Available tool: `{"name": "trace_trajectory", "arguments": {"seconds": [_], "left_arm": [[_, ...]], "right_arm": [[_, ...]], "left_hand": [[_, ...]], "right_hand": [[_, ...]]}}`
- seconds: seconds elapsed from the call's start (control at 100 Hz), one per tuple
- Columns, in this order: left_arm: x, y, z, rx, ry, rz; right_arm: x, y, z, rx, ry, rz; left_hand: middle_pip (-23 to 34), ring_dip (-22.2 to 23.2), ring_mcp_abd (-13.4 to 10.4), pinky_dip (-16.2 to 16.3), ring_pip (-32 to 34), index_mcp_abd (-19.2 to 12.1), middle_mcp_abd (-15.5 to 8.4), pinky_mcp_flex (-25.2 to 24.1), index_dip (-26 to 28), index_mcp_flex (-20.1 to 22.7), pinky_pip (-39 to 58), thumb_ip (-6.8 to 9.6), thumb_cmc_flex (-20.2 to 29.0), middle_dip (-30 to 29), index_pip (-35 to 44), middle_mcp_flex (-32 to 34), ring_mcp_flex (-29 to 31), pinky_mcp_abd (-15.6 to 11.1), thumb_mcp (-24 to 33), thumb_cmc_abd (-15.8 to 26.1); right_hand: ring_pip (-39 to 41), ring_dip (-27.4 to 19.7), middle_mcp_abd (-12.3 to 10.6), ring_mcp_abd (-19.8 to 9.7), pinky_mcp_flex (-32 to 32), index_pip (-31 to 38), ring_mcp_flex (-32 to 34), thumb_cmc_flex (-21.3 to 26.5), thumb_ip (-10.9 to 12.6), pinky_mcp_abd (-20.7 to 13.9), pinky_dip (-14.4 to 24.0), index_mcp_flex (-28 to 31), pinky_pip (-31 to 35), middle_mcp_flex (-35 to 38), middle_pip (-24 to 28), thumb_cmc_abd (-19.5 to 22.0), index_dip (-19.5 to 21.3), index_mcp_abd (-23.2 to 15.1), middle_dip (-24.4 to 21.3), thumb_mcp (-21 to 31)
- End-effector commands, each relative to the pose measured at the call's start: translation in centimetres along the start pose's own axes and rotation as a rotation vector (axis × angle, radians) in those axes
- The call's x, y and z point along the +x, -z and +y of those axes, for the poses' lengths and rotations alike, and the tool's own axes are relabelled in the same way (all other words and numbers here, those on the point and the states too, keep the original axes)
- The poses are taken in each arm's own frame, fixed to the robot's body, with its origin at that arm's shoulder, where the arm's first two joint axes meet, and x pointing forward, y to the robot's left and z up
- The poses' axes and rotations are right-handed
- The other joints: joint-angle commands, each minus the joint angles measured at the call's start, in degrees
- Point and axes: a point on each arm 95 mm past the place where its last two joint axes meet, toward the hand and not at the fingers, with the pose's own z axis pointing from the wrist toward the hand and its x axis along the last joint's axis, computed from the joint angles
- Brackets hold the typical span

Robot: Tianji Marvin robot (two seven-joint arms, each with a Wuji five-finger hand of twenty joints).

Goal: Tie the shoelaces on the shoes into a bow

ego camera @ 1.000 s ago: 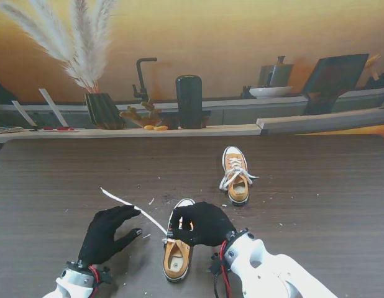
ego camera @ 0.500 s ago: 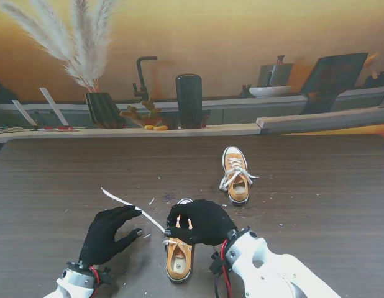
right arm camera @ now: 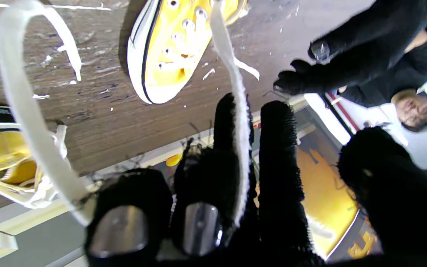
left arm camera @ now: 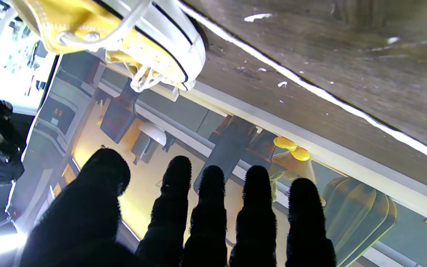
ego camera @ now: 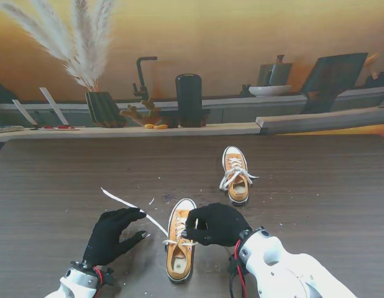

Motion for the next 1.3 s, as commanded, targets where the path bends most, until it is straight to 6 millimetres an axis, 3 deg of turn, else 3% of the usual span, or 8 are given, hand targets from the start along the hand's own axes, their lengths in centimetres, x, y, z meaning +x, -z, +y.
{"name": "trace_trajectory", "arguments": {"seconds": [0.0, 0.17, 0.35, 0.51, 0.61, 0.78, 0.92, 1.29], "left_arm": [[0.1, -0.3, 0.1, -0.035, -0.047, 0.005], [0.3, -0.9, 0.5, -0.071, -0.116, 0.009], [0.7, -1.8, 1.1, -0.095, -0.125, 0.022], [0.9, -2.8, 1.6, -0.162, -0.173, 0.046], [1.2, -3.3, 1.5, -0.223, -0.229, 0.053], [1.8, -4.2, 1.7, -0.289, -0.26, 0.064], [2.5, -4.8, 2.5, -0.305, -0.271, 0.06], [5.3, -6.3, 3.9, -0.445, -0.299, -0.037]], "right_arm": [[-0.7, 0.5, -0.8, 0.004, -0.018, -0.023], [-1.6, 1.5, -1.1, -0.06, -0.048, -0.063], [-2.3, 2.5, -1.0, -0.088, -0.041, -0.1], [-2.5, 2.9, -1.2, -0.093, -0.058, -0.109], [-2.5, 3.0, -1.4, -0.094, -0.068, -0.109], [-2.5, 3.1, -1.7, -0.096, -0.075, -0.109], [-2.4, 3.2, -1.8, -0.096, -0.076, -0.108], [-2.8, 3.7, -2.1, -0.097, -0.089, -0.114]], "left_hand": [[-0.61, -0.71, -1.04, -0.18, -0.68, -4.15, -1.77, -0.76, -0.46, -1.29, -0.61, -0.43, -0.83, 1.03, -1.28, -1.07, -0.03, 1.53, 0.68, -0.23], [-1.07, -0.88, -1.45, -0.06, -1.25, -3.56, -2.16, -1.16, -1.25, -3.83, -0.9, -0.36, -1.36, 0.84, -3.19, -2.51, -0.73, 1.03, 0.72, -1.48], [-1.4, -0.93, -1.57, 0.23, -1.67, -3.52, -2.31, -1.6, -1.52, -4.82, -1.02, -0.42, -1.84, 0.7, -3.95, -3.52, -1.52, 0.58, 0.66, -1.8], [-3.12, -1.33, -2.63, 0.47, -3.27, -2.37, -3.14, -3.65, -2.75, -10.48, -2.02, -0.74, -3.15, 0.01, -7.3, -8.58, -4.89, -1.3, -0.52, -3.61], [-3.68, -1.39, -3.59, 0.65, -3.89, -1.48, -2.53, -4.42, -3.26, -11.62, -2.78, -0.67, -3.01, -0.2, -8.65, -10.71, -6.09, -2.28, -0.8, -5.87], [-2.91, -0.2, -4.36, 1.84, -3.23, -1.8, -2.75, -3.9, -2.96, -10.49, -3.04, -0.16, -2.4, 1.07, -9.25, -10.83, -6.02, -3.09, -0.12, -8.33], [-1.84, 1.02, -4.26, 3.19, -1.68, -2.4, -2.5, -2.75, -1.46, -6.96, -1.63, -0.15, -2.0, 2.35, -7.11, -8.88, -4.75, -2.96, 0.39, -8.3], [-1.25, 1.69, -3.66, 3.51, -0.31, -1.52, -1.73, -2.76, -0.6, -5.2, -0.47, -0.52, -0.22, 3.52, -6.39, -8.03, -4.59, -3.36, 0.67, -7.84]], "right_hand": [[0.06, 2.12, 2.17, -2.43, 2.01, -0.65, 1.6, -2.56, 1.91, -2.41, -0.75, 0.1, 13.68, -1.14, -0.65, 1.06, 1.61, 0.17, -0.75, -1.98], [-3.5, 1.79, 2.73, 2.37, 1.9, -1.44, 1.21, -2.59, 1.9, -1.34, -1.01, 0.02, 13.14, -2.68, -3.7, 1.19, 2.47, -0.06, -2.84, -2.26], [-4.68, 1.81, 2.9, 3.82, 1.67, -1.68, 1.02, -2.55, 1.96, -0.19, -1.55, 0.47, 12.05, -2.65, -3.86, 1.2, 2.76, -0.06, -3.37, -2.71], [-5.24, 1.91, 3.13, 4.68, 1.52, -2.03, 0.97, -2.46, 1.98, 0.75, -1.87, 0.63, 11.5, -2.43, -3.79, 1.24, 2.8, 0.07, -3.53, -2.95], [-5.4, 1.94, 3.21, 4.82, 1.5, -2.18, 1.0, -2.46, 1.99, 1.13, -1.98, 0.66, 11.27, -2.44, -3.78, 1.23, 2.8, 0.11, -3.56, -3.05], [-5.67, 1.93, 3.16, 5.18, 1.47, -2.34, 1.0, -2.35, 2.01, 1.48, -2.09, 0.79, 11.05, -2.27, -3.73, 1.19, 2.83, 0.19, -3.59, -2.97], [-5.78, 1.86, 3.26, 5.23, 1.47, -2.4, 1.02, -2.3, 2.03, 1.57, -2.1, 0.86, 11.03, -2.25, -3.72, 1.15, 2.89, 0.18, -3.62, -2.9], [-5.65, 1.27, 3.33, 5.27, 1.47, -2.46, 1.11, -2.31, 2.01, 1.58, -2.1, 1.08, 11.03, -2.01, -3.65, 1.05, 2.98, 0.22, -3.62, -2.5]]}}
